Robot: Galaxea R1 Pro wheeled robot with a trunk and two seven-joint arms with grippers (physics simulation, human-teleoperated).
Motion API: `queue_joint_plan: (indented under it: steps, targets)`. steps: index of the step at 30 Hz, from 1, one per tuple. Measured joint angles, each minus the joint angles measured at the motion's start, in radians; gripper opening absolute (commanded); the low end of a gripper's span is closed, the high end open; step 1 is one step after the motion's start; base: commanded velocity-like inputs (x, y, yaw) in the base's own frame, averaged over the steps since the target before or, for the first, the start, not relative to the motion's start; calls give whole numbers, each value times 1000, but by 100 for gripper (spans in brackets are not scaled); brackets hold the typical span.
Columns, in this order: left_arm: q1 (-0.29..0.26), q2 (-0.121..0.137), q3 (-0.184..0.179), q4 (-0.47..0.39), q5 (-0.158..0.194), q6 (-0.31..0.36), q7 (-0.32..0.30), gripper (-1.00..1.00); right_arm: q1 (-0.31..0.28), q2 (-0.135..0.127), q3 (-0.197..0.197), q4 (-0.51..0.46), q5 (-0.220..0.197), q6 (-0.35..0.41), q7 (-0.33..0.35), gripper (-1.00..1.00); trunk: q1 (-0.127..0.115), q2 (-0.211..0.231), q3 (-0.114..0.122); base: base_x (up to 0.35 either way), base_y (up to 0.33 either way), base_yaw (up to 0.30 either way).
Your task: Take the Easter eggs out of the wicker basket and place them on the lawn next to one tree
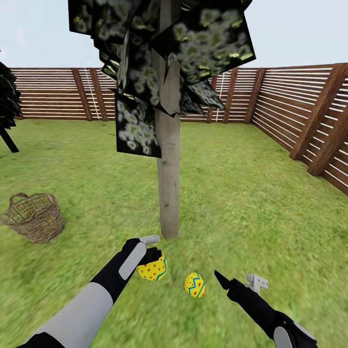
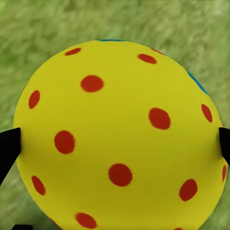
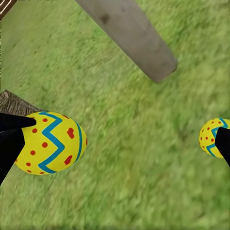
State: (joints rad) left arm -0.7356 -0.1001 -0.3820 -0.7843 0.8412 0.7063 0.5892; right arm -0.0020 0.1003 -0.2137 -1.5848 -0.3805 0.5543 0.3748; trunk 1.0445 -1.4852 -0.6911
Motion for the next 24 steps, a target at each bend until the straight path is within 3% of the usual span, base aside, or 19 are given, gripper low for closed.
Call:
queue_joint_plan:
  steps: [5, 12, 24]
  targets:
    - [0, 0, -5, 0, 0, -1, 0, -100, 0, 0, 0, 0, -1, 0, 1, 100, 19, -35, -16, 0, 0, -14]
    - [0, 1, -20, 0, 0, -2, -1, -100, 0, 1, 1, 0, -1, 1, 0, 100, 46, -84, -35, 0, 0, -173]
    - [0, 2, -22, -1, 0, -3, -2, -100, -1, 1, 2, 1, 0, 1, 0, 100, 92, -168, -72, 0, 0, -12]
